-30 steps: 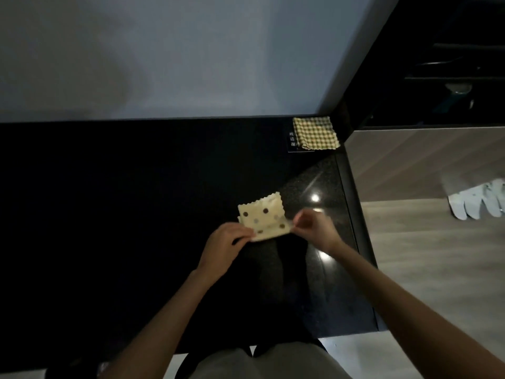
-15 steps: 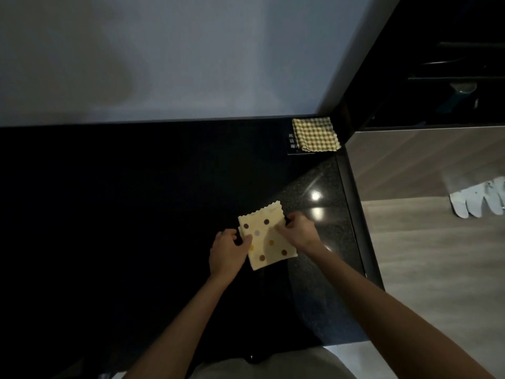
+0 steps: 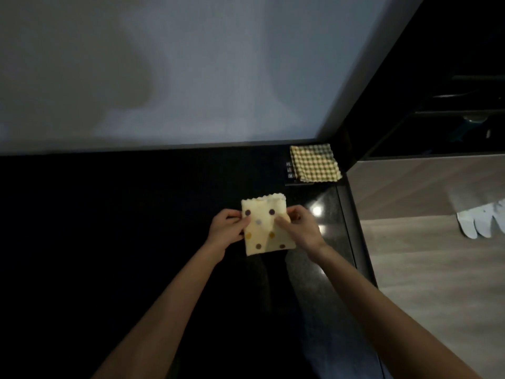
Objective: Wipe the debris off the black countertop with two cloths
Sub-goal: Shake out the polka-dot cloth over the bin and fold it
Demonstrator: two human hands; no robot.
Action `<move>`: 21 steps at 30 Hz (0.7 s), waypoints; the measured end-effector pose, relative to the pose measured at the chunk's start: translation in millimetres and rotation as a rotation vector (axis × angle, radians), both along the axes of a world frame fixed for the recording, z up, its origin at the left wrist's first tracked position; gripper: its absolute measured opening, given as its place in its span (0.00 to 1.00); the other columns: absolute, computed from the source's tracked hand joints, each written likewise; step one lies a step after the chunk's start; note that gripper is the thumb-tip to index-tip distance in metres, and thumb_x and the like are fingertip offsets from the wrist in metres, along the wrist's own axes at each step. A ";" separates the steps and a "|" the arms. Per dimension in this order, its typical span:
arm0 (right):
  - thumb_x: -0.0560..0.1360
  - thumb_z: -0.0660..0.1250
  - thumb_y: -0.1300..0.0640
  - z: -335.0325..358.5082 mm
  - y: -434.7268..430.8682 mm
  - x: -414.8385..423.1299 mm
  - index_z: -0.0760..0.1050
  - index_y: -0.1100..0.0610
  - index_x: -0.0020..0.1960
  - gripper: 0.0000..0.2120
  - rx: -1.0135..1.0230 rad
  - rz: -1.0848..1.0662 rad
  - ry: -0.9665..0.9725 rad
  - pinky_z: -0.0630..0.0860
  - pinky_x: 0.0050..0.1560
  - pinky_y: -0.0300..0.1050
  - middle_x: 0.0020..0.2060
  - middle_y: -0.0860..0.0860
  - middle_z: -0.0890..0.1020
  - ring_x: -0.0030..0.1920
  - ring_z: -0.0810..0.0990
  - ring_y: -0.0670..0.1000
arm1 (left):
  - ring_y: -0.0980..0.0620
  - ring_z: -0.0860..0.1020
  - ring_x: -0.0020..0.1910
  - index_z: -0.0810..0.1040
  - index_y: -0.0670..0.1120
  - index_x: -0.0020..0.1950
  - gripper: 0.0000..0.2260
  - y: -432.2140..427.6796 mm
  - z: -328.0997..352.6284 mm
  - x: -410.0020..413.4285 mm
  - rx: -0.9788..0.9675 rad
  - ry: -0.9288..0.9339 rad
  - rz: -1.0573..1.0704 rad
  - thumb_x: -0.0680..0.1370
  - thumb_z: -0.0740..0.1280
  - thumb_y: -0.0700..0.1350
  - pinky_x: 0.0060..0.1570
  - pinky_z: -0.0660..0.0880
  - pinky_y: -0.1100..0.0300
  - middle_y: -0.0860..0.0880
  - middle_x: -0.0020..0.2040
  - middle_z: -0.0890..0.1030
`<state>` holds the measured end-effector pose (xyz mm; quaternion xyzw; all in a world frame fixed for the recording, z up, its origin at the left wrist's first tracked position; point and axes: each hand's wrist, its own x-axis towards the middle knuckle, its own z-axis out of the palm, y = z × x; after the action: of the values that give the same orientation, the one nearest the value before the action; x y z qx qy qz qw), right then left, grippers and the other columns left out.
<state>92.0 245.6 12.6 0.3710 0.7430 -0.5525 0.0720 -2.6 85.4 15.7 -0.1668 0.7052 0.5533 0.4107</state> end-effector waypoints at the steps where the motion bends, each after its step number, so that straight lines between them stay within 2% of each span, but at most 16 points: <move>1: 0.72 0.72 0.51 2.7 8.3 -13.0 0.74 0.50 0.48 0.09 0.019 -0.005 0.023 0.79 0.53 0.59 0.49 0.52 0.81 0.50 0.81 0.54 | 0.54 0.79 0.45 0.73 0.48 0.48 0.06 9.5 2.2 -13.7 0.008 0.035 0.014 0.75 0.70 0.42 0.37 0.76 0.62 0.50 0.46 0.78; 5: 0.74 0.71 0.53 6.9 36.8 -67.6 0.73 0.56 0.57 0.15 0.125 -0.011 0.058 0.79 0.54 0.53 0.48 0.50 0.77 0.51 0.78 0.52 | 0.52 0.79 0.49 0.74 0.45 0.56 0.12 46.7 2.1 -64.4 0.058 0.125 0.049 0.75 0.70 0.43 0.37 0.76 0.62 0.48 0.51 0.79; 9: 0.74 0.71 0.54 -0.9 60.5 -111.2 0.71 0.59 0.62 0.20 0.263 -0.008 0.082 0.76 0.50 0.45 0.48 0.49 0.75 0.48 0.75 0.49 | 0.49 0.80 0.51 0.75 0.43 0.56 0.12 73.2 -14.1 -101.3 0.052 0.210 0.101 0.74 0.70 0.41 0.40 0.78 0.60 0.45 0.54 0.79; 12: 0.75 0.70 0.56 -9.1 70.7 -127.8 0.71 0.60 0.61 0.18 0.386 -0.005 0.131 0.74 0.48 0.43 0.52 0.54 0.79 0.49 0.76 0.51 | 0.48 0.80 0.52 0.74 0.44 0.55 0.11 83.7 -25.5 -121.0 0.045 0.338 0.140 0.74 0.70 0.40 0.47 0.79 0.56 0.44 0.55 0.80; 14: 0.76 0.68 0.57 -13.4 74.3 -127.9 0.72 0.61 0.61 0.15 0.571 0.060 0.173 0.73 0.53 0.46 0.57 0.56 0.76 0.54 0.75 0.54 | 0.50 0.79 0.53 0.75 0.45 0.54 0.10 85.1 -26.6 -121.6 -0.025 0.509 0.114 0.74 0.70 0.40 0.49 0.78 0.60 0.48 0.52 0.80; 16: 0.75 0.67 0.61 -17.5 75.3 -121.5 0.74 0.61 0.59 0.13 0.766 0.178 0.236 0.71 0.57 0.48 0.56 0.57 0.76 0.56 0.74 0.56 | 0.53 0.78 0.55 0.76 0.45 0.57 0.11 82.7 -29.3 -108.3 -0.071 0.743 -0.056 0.75 0.69 0.41 0.51 0.75 0.64 0.51 0.54 0.79; 18: 0.73 0.68 0.64 -23.0 73.5 -114.1 0.77 0.60 0.59 0.14 0.897 0.370 0.256 0.72 0.55 0.49 0.55 0.56 0.79 0.55 0.75 0.57 | 0.54 0.73 0.63 0.74 0.49 0.64 0.15 79.8 -37.2 -86.6 -0.171 0.947 -0.386 0.77 0.67 0.44 0.61 0.70 0.61 0.53 0.63 0.75; 21: 0.74 0.67 0.61 -33.6 69.6 -108.1 0.76 0.58 0.63 0.17 0.951 0.576 0.159 0.72 0.57 0.52 0.63 0.54 0.78 0.61 0.75 0.58 | 0.52 0.54 0.76 0.64 0.52 0.73 0.21 76.2 -58.1 -71.9 -0.453 1.091 -0.750 0.80 0.60 0.47 0.74 0.51 0.51 0.54 0.76 0.59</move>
<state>-16.1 315.1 -21.0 0.1018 0.9847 -0.1410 -0.0116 -74.5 161.6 -42.4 0.3081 0.9186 0.2185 0.1162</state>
